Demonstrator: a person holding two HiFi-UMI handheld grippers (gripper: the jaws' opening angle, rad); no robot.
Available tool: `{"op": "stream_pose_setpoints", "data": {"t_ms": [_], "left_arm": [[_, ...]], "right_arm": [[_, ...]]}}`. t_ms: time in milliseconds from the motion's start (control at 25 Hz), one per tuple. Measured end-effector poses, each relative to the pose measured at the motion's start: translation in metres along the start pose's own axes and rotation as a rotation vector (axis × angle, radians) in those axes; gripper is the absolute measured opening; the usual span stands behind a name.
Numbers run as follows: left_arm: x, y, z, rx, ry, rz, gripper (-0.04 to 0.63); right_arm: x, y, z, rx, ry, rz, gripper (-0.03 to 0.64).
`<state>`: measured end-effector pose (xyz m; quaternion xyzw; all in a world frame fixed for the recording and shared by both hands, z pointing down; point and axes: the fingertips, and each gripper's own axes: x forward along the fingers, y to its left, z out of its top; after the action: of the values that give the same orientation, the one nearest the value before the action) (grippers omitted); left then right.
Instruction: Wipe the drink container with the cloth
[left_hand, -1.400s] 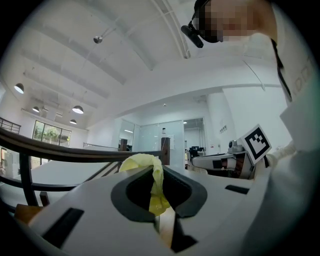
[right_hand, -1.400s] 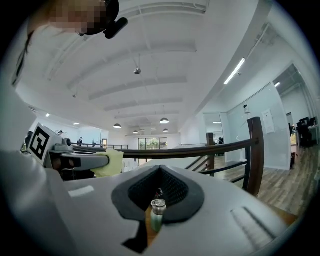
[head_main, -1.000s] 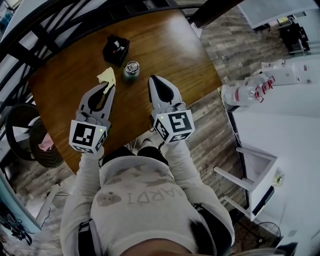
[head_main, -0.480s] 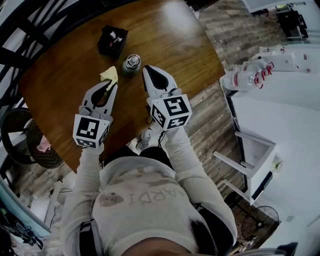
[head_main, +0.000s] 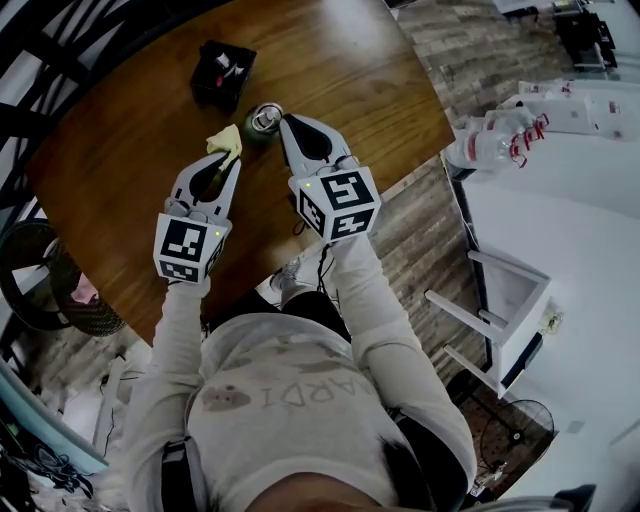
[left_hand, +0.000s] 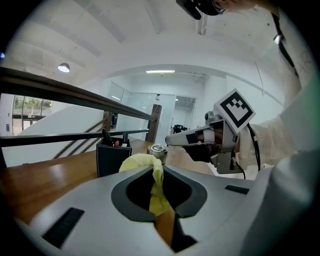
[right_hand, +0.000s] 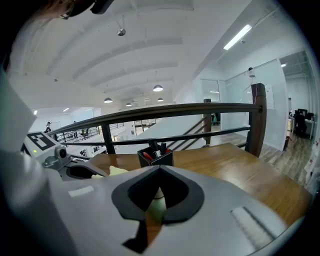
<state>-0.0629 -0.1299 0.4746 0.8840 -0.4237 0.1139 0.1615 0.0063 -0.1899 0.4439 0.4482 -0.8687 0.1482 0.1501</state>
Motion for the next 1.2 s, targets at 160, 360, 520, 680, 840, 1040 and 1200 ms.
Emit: {"op": "stream_pose_setpoints", "data": {"t_ms": [160, 360, 520, 680, 840, 1040, 1200], "left_arm": [[0.007, 0.007, -0.008, -0.012, 0.024, 0.008, 0.032], [0.016, 0.015, -0.014, -0.011, 0.036, 0.009, 0.032], [0.029, 0.017, -0.025, -0.023, 0.056, -0.009, 0.032], [0.043, 0.013, -0.028, -0.042, 0.039, -0.052, 0.032], [0.051, 0.014, -0.026, -0.061, -0.011, -0.085, 0.032], [0.051, 0.011, -0.022, -0.04, -0.028, -0.156, 0.032], [0.05, 0.0, -0.015, -0.034, -0.041, -0.198, 0.031]], "right_arm": [[0.009, -0.002, -0.003, -0.007, 0.025, 0.003, 0.011], [0.014, -0.001, -0.007, -0.02, 0.056, 0.018, 0.01], [0.015, -0.002, -0.009, -0.006, 0.086, 0.042, 0.009], [0.016, -0.001, -0.01, -0.027, 0.1, 0.046, 0.009], [0.017, -0.001, -0.009, -0.018, 0.1, 0.054, 0.009], [0.017, -0.002, -0.01, -0.017, 0.102, 0.057, 0.009], [0.017, -0.001, -0.009, -0.013, 0.102, 0.059, 0.009]]}}
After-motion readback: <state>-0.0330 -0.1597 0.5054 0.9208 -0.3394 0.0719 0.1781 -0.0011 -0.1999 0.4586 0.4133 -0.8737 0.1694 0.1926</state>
